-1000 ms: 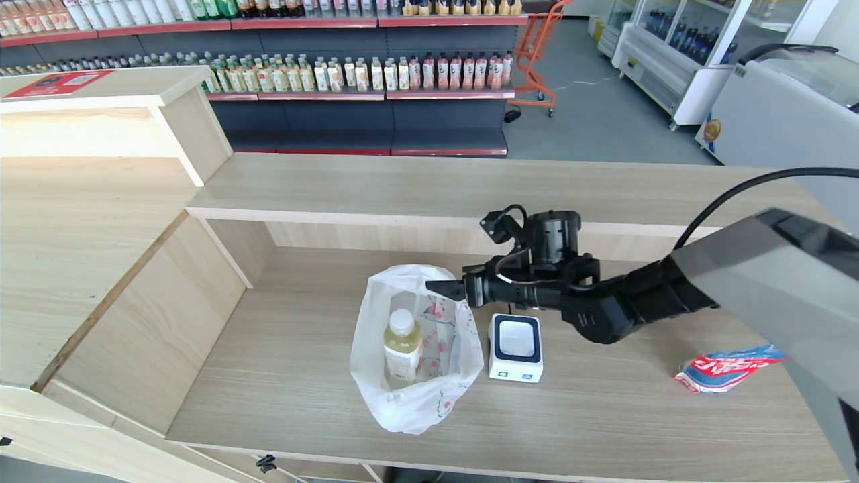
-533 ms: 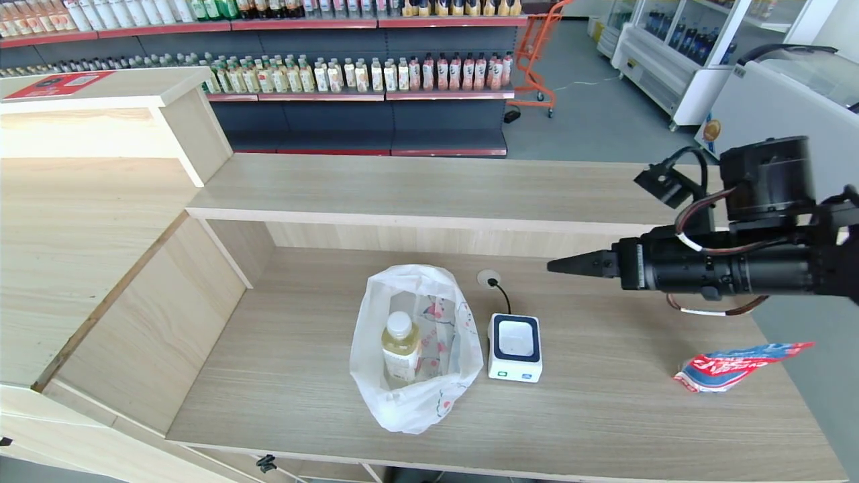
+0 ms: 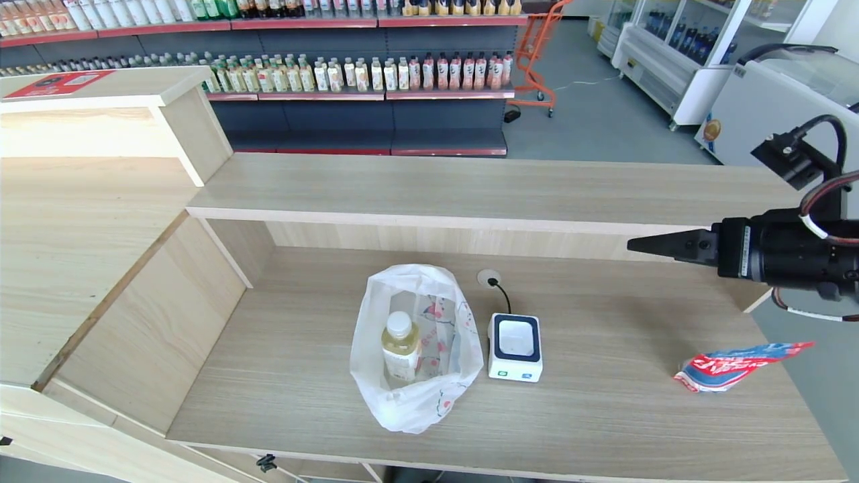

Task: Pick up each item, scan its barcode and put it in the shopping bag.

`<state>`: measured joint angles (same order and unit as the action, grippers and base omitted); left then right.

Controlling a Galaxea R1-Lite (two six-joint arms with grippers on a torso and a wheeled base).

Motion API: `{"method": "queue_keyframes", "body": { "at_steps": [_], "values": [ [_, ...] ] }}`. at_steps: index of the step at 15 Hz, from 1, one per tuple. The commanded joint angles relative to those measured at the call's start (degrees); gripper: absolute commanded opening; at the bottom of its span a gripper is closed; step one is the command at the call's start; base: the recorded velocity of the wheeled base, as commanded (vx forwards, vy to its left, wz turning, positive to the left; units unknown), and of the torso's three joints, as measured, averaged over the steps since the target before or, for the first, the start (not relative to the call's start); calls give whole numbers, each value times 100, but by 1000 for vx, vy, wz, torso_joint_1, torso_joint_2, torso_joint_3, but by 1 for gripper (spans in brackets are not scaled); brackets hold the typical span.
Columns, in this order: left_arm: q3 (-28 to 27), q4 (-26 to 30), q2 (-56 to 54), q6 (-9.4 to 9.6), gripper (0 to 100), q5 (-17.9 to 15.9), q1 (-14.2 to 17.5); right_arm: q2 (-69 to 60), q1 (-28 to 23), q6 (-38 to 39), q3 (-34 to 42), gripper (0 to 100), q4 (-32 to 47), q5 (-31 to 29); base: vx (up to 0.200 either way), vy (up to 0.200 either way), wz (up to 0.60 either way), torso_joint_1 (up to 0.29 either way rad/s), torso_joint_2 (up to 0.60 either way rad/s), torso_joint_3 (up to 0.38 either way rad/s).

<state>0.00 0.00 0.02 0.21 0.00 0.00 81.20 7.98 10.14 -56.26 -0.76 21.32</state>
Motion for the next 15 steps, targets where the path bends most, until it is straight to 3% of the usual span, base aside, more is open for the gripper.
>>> {"method": "queue_keyframes", "body": {
  "at_steps": [1,3,6,10,12,15],
  "values": [
    [0,0,-2,14,100,0,0,-192,-104,-4,194,100,-4,-14,-200,0,0,12,2,2],
    [0,0,-2,14,100,0,0,-263,-113,-4,238,100,5,-67,-200,0,0,5,12,0],
    [0,0,-2,-3,100,0,0,-342,-245,5,317,100,-4,-111,0,0,0,0,0,0],
    [0,0,-2,14,100,0,0,-245,-798,717,265,100,-4,-409,0,-200,0,11,2,7],
    [0,0,-2,23,100,0,0,106,-1370,937,10,100,-4,-436,0,-200,0,2,-2,0],
    [0,0,-2,23,100,0,0,212,-1625,1455,-140,100,216,-453,0,-200,0,-2,1,4]
  ]
}}
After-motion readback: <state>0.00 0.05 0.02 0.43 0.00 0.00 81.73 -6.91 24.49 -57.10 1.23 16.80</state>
